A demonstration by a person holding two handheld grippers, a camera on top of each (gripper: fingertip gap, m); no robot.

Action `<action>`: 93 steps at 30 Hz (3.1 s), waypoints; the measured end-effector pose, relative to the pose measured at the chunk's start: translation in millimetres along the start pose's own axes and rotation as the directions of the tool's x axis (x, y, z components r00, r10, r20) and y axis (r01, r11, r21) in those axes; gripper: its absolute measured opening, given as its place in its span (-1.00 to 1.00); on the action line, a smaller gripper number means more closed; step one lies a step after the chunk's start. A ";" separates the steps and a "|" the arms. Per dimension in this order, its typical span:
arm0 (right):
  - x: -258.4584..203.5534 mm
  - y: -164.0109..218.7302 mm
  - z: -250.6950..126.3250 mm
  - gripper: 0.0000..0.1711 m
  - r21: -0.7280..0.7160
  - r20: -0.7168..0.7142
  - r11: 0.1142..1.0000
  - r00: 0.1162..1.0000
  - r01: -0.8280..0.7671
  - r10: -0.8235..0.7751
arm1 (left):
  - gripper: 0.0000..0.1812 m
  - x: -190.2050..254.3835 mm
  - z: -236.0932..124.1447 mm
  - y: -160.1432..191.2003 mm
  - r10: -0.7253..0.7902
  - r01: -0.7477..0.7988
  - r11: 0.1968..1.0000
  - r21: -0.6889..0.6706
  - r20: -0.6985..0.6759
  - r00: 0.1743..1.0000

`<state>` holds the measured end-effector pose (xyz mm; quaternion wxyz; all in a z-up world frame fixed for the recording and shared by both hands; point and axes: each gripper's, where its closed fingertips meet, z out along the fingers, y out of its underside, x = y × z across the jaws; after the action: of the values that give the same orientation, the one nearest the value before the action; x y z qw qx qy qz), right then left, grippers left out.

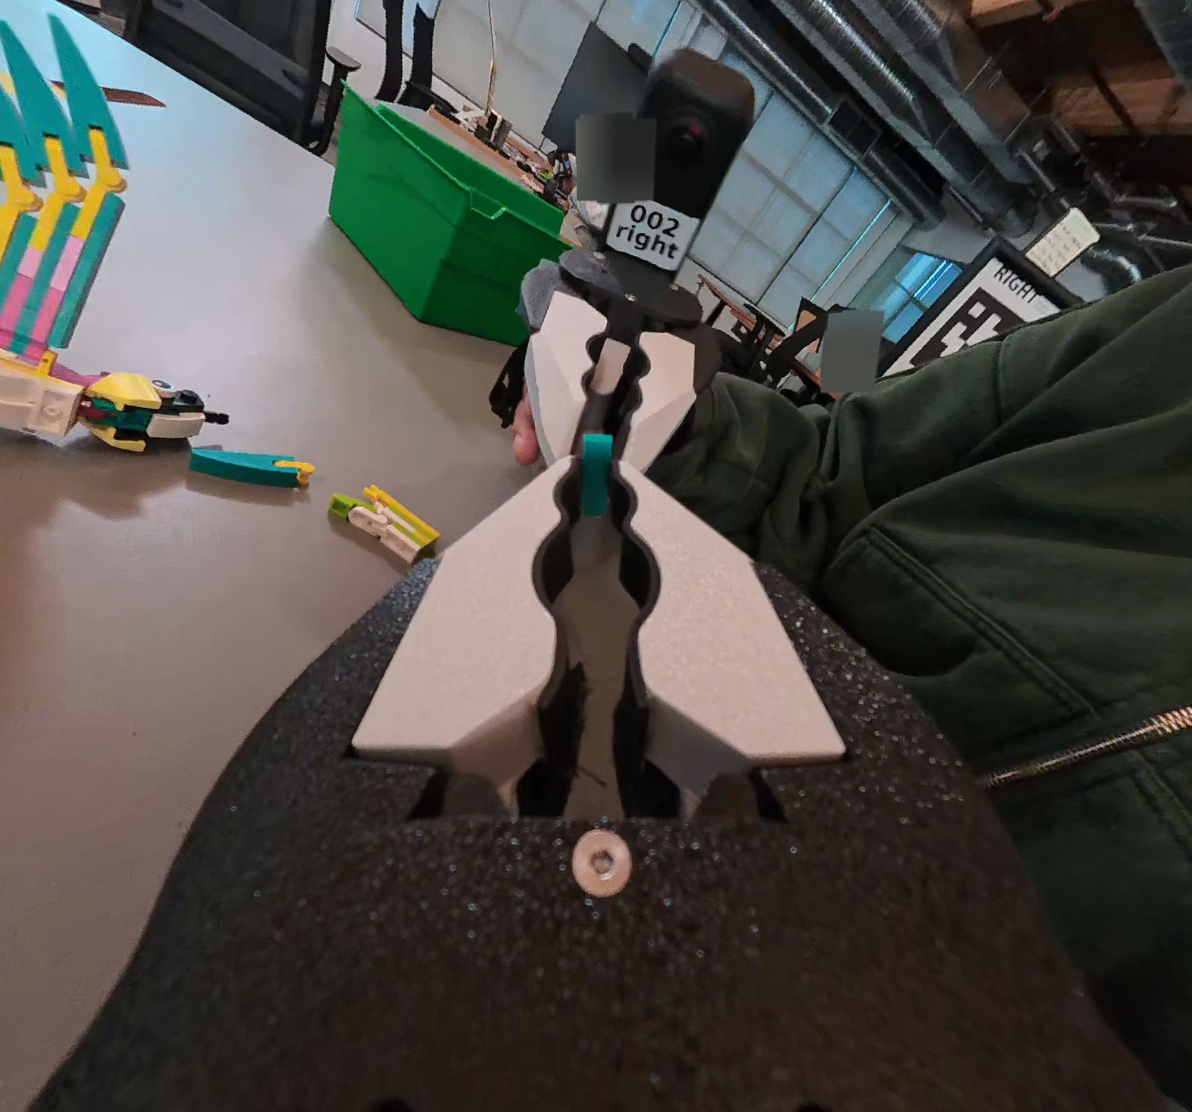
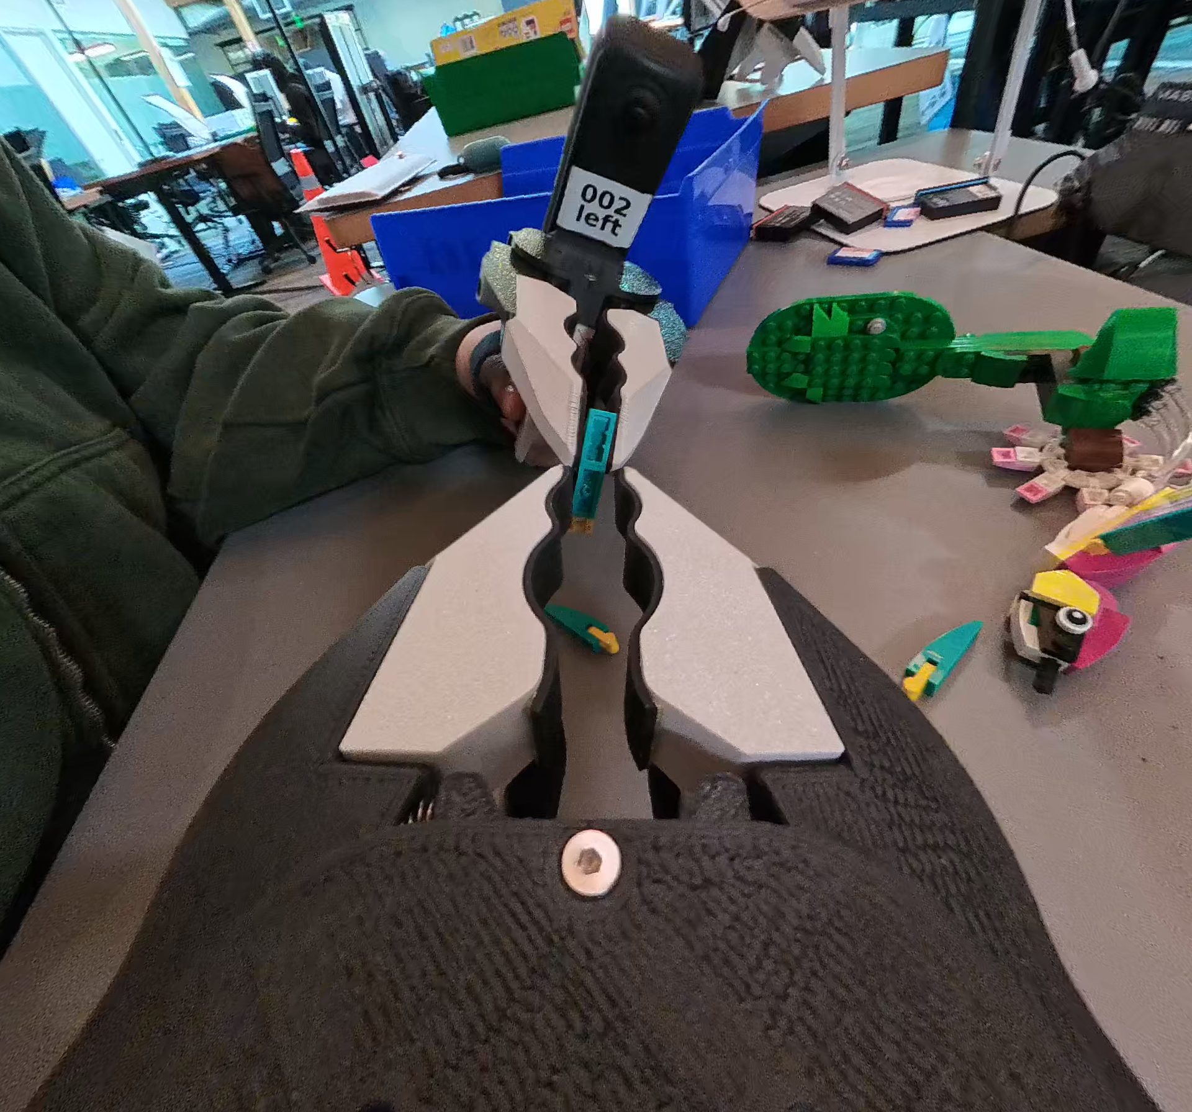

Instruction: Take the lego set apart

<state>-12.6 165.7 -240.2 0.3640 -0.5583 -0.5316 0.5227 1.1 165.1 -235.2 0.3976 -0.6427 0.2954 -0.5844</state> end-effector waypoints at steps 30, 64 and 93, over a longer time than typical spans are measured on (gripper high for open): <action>-16.6 -33.2 -9.9 -0.94 0.209 0.180 0.970 0.980 -0.121 0.084 | -0.93 23.0 5.9 -14.1 0.218 -0.219 0.975 0.040 0.032 0.975; -8.4 -53.1 -28.0 -0.78 0.355 0.090 0.915 0.981 -0.193 0.172 | -0.94 21.5 -13.2 -41.7 0.047 -0.039 0.959 0.281 -0.025 0.999; -28.8 -11.1 -11.6 -0.94 0.049 0.092 0.999 0.996 -0.001 -0.003 | -0.93 32.1 7.3 -4.4 0.150 -0.150 0.988 -0.019 -0.032 0.988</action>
<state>-0.4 141.2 -221.7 0.3531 -0.5243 -0.5350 0.5605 12.5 141.4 -214.9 0.4289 -0.6141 0.3552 -0.5592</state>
